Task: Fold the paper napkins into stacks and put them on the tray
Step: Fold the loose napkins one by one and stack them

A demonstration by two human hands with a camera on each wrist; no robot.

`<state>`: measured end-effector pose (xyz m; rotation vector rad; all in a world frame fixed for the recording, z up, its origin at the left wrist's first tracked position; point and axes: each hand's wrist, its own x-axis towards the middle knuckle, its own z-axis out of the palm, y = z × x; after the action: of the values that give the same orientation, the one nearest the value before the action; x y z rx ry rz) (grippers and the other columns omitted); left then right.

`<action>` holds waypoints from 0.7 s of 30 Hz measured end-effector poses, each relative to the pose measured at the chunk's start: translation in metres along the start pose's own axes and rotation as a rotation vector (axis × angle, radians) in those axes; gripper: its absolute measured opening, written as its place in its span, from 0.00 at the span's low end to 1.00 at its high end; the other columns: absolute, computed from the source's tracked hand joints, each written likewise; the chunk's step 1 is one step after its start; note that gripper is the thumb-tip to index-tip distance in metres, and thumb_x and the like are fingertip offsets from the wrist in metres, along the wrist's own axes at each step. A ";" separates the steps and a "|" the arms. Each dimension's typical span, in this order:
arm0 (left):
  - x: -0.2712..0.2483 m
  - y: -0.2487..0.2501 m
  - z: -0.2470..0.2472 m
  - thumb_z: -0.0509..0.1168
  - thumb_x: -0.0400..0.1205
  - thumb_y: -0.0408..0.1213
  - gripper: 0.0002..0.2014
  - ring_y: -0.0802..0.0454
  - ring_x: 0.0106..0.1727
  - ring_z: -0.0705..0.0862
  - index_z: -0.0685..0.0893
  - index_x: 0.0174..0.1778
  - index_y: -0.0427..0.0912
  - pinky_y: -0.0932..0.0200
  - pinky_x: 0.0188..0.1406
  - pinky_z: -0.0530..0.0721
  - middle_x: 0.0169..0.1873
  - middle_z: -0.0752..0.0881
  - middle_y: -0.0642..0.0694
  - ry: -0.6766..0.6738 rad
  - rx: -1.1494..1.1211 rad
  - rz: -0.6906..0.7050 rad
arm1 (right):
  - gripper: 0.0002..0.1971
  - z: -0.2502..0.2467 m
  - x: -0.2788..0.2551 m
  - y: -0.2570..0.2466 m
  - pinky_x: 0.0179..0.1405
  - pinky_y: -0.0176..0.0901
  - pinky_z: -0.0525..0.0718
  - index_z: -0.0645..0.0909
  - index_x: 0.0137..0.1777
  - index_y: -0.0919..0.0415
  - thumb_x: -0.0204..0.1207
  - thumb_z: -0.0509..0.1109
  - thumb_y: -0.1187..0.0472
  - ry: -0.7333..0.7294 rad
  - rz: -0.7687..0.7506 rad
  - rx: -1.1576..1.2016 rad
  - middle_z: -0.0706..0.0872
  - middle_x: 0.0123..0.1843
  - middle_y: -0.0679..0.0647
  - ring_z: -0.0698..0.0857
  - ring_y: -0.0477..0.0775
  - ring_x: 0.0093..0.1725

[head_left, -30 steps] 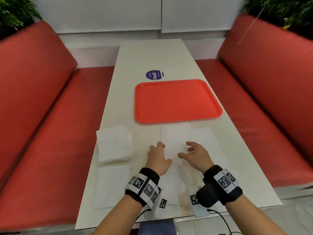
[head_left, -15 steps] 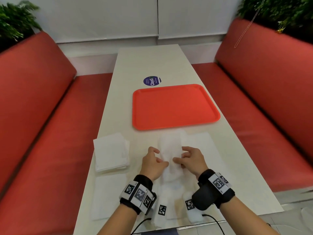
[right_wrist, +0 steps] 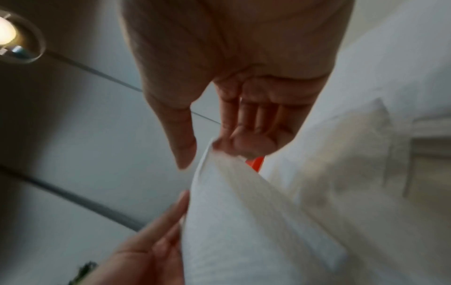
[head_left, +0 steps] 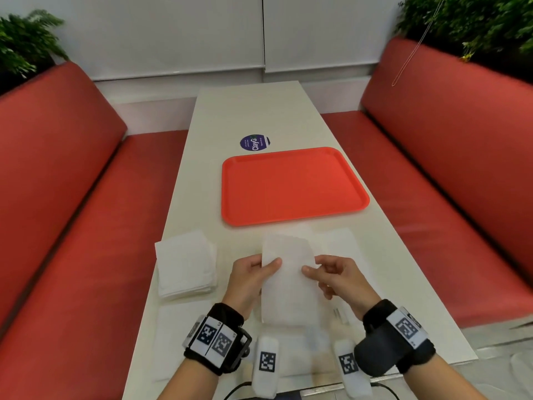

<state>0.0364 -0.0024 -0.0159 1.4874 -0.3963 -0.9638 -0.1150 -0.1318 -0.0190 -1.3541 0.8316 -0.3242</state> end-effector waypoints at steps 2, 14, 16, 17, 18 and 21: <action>-0.005 0.002 -0.003 0.72 0.79 0.33 0.08 0.38 0.53 0.91 0.90 0.53 0.35 0.43 0.55 0.88 0.48 0.93 0.39 -0.003 0.031 0.060 | 0.13 0.000 0.001 0.000 0.31 0.38 0.76 0.88 0.47 0.65 0.72 0.79 0.55 0.016 -0.068 -0.082 0.79 0.33 0.56 0.76 0.48 0.32; -0.053 0.042 -0.059 0.72 0.78 0.30 0.10 0.39 0.47 0.91 0.90 0.55 0.40 0.48 0.48 0.88 0.46 0.92 0.35 0.093 -0.063 0.241 | 0.05 0.051 -0.004 -0.042 0.30 0.39 0.79 0.88 0.48 0.72 0.74 0.75 0.72 -0.190 -0.361 0.102 0.86 0.33 0.60 0.78 0.51 0.26; -0.057 0.047 -0.073 0.72 0.77 0.32 0.08 0.35 0.43 0.81 0.91 0.51 0.42 0.42 0.45 0.75 0.46 0.89 0.31 0.102 -0.083 0.259 | 0.07 0.062 -0.006 -0.047 0.31 0.34 0.78 0.87 0.43 0.69 0.77 0.69 0.78 -0.237 -0.397 0.096 0.85 0.29 0.47 0.77 0.46 0.24; -0.061 0.048 -0.080 0.69 0.76 0.33 0.06 0.36 0.42 0.75 0.90 0.46 0.41 0.43 0.40 0.67 0.43 0.84 0.33 0.111 -0.076 0.273 | 0.12 0.068 -0.007 -0.049 0.29 0.29 0.77 0.85 0.42 0.69 0.78 0.64 0.81 -0.263 -0.404 0.087 0.84 0.27 0.43 0.77 0.42 0.23; -0.064 0.049 -0.086 0.66 0.76 0.32 0.05 0.38 0.40 0.71 0.87 0.42 0.40 0.45 0.37 0.62 0.40 0.79 0.35 0.120 -0.073 0.283 | 0.14 0.075 -0.008 -0.051 0.28 0.25 0.75 0.84 0.42 0.69 0.78 0.60 0.83 -0.292 -0.394 0.092 0.83 0.26 0.42 0.76 0.39 0.23; -0.077 0.052 -0.099 0.56 0.78 0.27 0.08 0.43 0.36 0.68 0.79 0.35 0.37 0.53 0.31 0.60 0.36 0.74 0.39 0.137 -0.108 0.300 | 0.17 0.093 -0.007 -0.050 0.33 0.29 0.78 0.82 0.37 0.69 0.78 0.55 0.83 -0.363 -0.363 0.123 0.85 0.33 0.46 0.81 0.43 0.29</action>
<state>0.0804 0.1096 0.0473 1.3414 -0.4463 -0.6327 -0.0435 -0.0709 0.0296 -1.3917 0.2584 -0.3896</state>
